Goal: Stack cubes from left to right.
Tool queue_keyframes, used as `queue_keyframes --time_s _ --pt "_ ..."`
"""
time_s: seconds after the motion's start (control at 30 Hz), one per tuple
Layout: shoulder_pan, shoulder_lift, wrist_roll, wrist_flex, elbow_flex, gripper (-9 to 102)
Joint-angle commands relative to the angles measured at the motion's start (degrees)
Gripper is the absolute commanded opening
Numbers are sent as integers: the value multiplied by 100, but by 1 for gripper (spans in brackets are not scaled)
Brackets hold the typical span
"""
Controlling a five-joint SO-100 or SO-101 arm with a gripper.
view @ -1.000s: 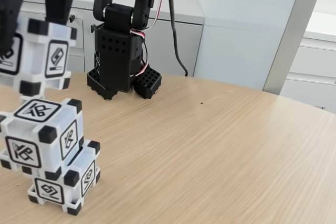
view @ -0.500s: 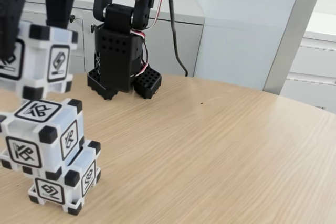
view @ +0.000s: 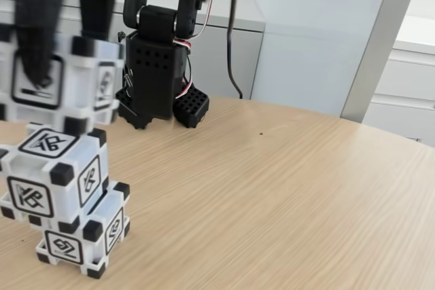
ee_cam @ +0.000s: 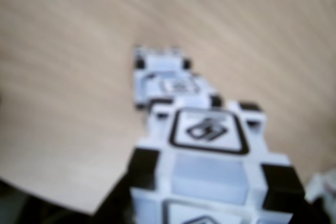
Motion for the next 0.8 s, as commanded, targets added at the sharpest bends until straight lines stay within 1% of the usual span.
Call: queue_keyframes --time_s 0.0,0.77 --pt "-35 114 26 132 -149 0" --pt "70 0 -193 141 -132 0"
